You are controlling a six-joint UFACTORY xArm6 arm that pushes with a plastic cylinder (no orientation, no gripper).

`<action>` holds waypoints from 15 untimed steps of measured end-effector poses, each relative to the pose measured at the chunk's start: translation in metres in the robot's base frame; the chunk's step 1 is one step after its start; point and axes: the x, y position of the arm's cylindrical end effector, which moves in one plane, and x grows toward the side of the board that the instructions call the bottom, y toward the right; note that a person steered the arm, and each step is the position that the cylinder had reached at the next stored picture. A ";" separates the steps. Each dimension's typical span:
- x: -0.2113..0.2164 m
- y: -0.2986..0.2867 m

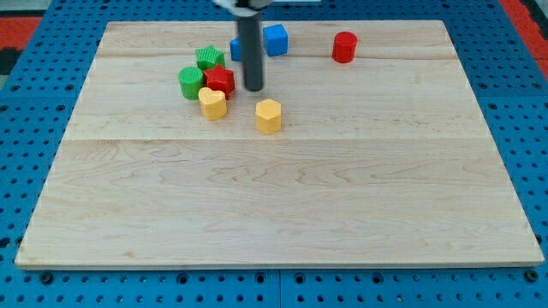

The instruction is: Push the blue blocks right to the green star

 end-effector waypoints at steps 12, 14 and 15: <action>-0.061 0.024; -0.107 -0.024; -0.079 -0.027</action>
